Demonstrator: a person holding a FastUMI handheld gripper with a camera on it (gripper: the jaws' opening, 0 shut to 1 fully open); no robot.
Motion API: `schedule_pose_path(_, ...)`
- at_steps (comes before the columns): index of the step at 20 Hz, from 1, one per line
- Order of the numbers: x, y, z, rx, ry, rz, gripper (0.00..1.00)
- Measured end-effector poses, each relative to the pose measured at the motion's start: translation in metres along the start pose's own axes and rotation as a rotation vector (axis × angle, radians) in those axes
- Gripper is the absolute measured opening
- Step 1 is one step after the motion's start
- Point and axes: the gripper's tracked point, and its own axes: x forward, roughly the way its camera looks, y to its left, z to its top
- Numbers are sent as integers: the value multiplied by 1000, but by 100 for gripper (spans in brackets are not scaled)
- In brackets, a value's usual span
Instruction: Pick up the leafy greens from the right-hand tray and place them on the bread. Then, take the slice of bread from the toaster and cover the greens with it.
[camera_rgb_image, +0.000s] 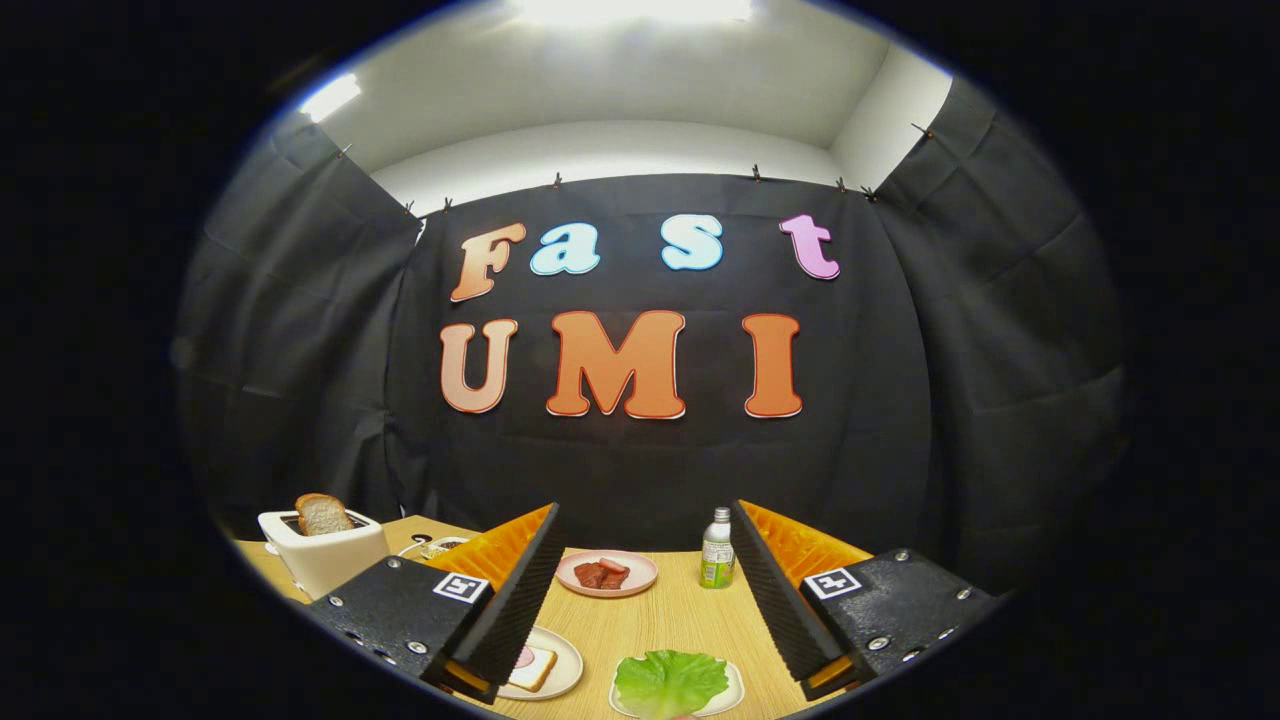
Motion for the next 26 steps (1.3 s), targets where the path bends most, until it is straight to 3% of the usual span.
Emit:
schedule_pose_path(6, 2, 6, -1, -2, -9, 13, 99)
schedule_pose_path(14, 11, 0, -33, -24, 82, 15, 99)
schedule_pose_path(18, 20, -8, -82, -7, 258, 13, 99)
schedule_pose_path(23, 14, -15, -179, 34, 630, -11, 99)
schedule_pose_path(26, 8, -11, -212, 43, 767, 3, 99)
